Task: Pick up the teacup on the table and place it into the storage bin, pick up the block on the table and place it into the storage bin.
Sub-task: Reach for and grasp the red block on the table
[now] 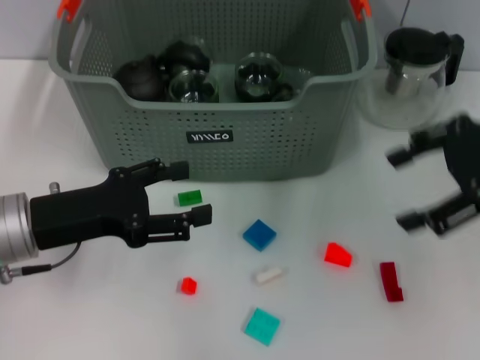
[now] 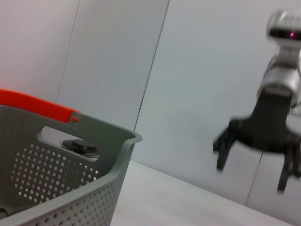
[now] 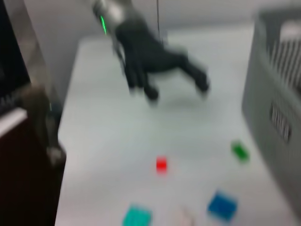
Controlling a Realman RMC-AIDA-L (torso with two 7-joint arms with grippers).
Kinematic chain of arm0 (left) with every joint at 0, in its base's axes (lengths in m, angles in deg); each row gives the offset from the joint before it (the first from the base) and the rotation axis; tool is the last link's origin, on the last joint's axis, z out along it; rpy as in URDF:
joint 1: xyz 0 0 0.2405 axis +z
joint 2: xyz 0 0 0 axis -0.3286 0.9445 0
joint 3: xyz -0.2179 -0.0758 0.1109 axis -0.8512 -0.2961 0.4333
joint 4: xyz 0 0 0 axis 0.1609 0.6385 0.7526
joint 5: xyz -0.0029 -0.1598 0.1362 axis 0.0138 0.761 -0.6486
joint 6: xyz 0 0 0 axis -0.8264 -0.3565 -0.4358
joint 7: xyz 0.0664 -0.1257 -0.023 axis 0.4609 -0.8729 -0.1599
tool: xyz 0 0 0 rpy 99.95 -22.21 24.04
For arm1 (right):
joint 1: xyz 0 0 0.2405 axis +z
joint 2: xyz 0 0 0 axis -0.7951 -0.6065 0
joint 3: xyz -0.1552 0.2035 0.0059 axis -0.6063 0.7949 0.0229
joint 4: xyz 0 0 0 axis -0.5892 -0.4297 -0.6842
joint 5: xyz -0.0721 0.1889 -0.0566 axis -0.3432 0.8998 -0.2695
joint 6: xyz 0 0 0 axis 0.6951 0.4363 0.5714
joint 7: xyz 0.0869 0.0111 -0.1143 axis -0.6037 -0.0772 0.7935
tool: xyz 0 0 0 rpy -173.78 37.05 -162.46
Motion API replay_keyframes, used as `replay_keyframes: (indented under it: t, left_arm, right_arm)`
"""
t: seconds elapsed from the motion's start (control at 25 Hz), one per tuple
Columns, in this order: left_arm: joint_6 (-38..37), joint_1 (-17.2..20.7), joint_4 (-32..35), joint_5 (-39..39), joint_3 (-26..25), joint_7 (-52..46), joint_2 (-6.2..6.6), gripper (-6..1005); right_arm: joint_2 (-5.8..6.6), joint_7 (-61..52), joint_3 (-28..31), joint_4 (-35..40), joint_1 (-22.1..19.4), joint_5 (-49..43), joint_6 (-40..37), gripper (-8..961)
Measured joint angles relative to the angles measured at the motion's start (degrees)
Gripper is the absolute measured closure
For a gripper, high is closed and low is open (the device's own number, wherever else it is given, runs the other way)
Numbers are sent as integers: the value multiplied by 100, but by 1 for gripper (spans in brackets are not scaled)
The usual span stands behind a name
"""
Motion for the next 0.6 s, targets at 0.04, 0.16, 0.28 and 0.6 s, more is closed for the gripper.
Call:
replay_keyframes:
  t: [0.04,0.16,0.28,0.6]
  left_arm:
    - [0,-8,0,0,8,0,1,81]
    - [4,-17,-2,0,10,0,3,81]
    - [28,-21,-23,0,9,0,4,81]
    - [53,-4,-50,0,-10,0,-10,82]
  right_arm:
    - [-53,3,-18,-18,-13,-271,5,14]
    - [-293,3,-146,-125,35,-1165,154,13]
    - [-599,-48,-365,-249,168,-2030,473,13]
    - [-812,-589,-1612,-1010,486,-2893,1568,13]
